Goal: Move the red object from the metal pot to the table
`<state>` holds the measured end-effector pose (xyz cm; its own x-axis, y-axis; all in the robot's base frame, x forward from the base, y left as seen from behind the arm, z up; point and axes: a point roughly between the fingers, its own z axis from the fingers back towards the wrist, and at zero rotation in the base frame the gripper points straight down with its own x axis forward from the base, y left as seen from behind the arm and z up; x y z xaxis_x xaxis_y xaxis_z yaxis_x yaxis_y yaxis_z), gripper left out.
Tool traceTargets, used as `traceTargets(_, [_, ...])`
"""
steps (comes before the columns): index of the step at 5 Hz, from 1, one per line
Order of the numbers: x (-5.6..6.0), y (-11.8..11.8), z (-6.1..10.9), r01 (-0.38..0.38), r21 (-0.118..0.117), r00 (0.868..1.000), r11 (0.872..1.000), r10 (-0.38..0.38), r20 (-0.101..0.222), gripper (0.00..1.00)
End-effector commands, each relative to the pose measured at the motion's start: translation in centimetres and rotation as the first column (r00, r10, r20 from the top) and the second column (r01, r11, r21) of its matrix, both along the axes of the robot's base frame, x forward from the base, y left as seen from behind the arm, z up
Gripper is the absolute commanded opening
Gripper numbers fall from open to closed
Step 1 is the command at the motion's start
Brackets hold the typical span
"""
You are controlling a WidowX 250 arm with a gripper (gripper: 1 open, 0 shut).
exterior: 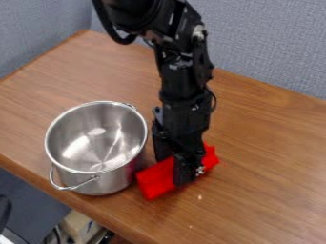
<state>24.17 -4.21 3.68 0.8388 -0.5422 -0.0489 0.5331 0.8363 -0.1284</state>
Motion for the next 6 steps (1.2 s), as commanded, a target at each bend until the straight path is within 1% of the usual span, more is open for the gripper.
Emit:
traceTargets(1, [0.4, 1.0, 1.4, -0.013, -0.015, 0.999, 1.000, 0.013, 0.032, 1.00])
traceTargets(2, [0.1, 1.8, 2.1, -0.017, -0.018, 1.000, 1.000, 0.017, 0.026, 1.00])
traceTargets(3, [0.8, 1.6, 0.8, -0.021, -0.007, 1.000, 1.000, 0.021, 0.017, 0.00])
traceTargets(4, [1.3, 1.4, -0.2, -0.025, -0.006, 1.000, 1.000, 0.025, 0.009, 0.00])
traceTargets(5, [1.4, 1.1, -0.5, -0.027, -0.016, 1.000, 1.000, 0.027, 0.009, 0.00])
traceTargets(6, [1.4, 1.3, 0.2, 0.016, -0.031, 1.000, 0.999, -0.015, 0.012, 0.00])
